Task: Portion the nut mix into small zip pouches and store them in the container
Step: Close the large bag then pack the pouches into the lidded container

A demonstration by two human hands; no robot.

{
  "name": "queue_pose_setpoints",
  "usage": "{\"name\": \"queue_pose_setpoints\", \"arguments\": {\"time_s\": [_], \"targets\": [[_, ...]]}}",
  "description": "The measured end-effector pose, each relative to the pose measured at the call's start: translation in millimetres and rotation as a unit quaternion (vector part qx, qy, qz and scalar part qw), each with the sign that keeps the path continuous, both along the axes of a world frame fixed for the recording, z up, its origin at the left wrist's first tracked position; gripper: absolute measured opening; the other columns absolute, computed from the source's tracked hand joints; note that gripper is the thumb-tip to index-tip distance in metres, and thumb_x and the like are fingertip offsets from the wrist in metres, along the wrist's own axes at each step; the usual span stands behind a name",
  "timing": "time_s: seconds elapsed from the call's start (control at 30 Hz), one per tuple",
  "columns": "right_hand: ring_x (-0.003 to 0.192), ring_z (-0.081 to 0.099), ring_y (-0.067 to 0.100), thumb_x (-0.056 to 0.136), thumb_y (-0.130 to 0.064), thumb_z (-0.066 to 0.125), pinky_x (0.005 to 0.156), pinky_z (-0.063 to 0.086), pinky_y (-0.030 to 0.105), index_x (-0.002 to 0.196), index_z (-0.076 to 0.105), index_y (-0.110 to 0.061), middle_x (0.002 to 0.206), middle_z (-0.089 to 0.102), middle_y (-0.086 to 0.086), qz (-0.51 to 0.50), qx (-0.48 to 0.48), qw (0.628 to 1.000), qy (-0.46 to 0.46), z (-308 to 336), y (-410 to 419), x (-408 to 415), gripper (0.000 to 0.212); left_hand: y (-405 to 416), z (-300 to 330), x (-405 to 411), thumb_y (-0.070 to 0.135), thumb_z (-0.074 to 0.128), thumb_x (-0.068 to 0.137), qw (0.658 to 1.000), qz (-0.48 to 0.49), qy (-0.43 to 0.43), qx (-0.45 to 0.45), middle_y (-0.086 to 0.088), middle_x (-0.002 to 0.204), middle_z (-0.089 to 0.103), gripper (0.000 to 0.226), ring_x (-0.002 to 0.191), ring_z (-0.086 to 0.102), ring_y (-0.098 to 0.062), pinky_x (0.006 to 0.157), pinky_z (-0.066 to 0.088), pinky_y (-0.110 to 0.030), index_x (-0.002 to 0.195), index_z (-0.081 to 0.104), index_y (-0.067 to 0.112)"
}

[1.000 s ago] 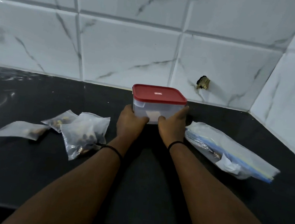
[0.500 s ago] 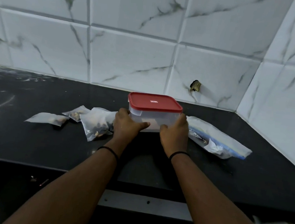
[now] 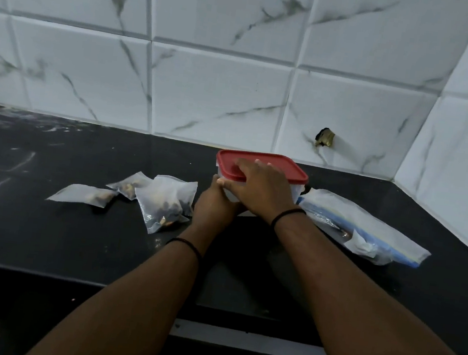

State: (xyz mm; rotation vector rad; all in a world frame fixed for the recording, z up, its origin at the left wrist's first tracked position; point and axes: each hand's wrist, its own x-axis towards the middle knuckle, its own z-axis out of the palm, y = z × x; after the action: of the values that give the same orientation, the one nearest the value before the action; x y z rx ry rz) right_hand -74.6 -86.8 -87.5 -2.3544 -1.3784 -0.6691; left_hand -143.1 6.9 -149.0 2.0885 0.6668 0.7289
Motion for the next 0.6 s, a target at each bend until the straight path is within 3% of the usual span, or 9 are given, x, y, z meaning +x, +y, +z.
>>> {"name": "queue_pose_setpoints", "arguments": {"time_s": [0.2,0.33,0.47,0.6], "targets": [[0.095,0.066,0.03,0.098,-0.059,0.037,0.08,0.052,0.041,0.118,0.066,-0.013,0.109,0.07,0.009,0.03,-0.007,0.994,-0.105,-7,9,8,0.058,5,-2,6,0.04,0.066,0.085,0.999,0.011,0.03,0.022,-0.011,0.112,0.067,0.057,0.101,0.065,-0.033,0.075,0.043,-0.032,0.129,0.046,0.01],[0.074,0.067,0.031,0.097,-0.06,0.018,0.065,0.052,0.04,0.104,0.07,-0.01,0.087,0.072,0.011,0.043,0.014,0.991,-0.128,-5,13,8,0.072,3,-1,6,0.046,0.069,0.085,0.999,0.01,0.029,0.019,-0.012,0.123,0.065,0.071,0.11,0.063,-0.033,0.08,0.042,-0.031,0.14,0.038,0.013],[0.071,0.067,0.03,0.105,-0.047,0.039,0.064,0.048,0.034,0.108,0.065,-0.011,0.084,0.073,0.011,0.04,0.045,0.994,-0.094,14,15,16,0.045,1,-1,6,0.056,0.079,0.074,1.0,0.02,0.023,0.005,-0.002,0.13,0.062,0.086,0.115,0.061,-0.025,0.093,0.052,-0.04,0.142,0.037,0.023],[0.078,0.067,0.032,0.104,-0.045,0.039,0.072,0.053,0.039,0.113,0.061,-0.011,0.091,0.073,0.013,0.044,0.013,0.995,-0.084,23,12,19,0.041,0,1,6,0.053,0.08,0.074,0.999,0.021,0.026,-0.001,-0.003,0.137,0.058,0.092,0.121,0.058,-0.027,0.098,0.051,-0.042,0.147,0.033,0.022]]}}
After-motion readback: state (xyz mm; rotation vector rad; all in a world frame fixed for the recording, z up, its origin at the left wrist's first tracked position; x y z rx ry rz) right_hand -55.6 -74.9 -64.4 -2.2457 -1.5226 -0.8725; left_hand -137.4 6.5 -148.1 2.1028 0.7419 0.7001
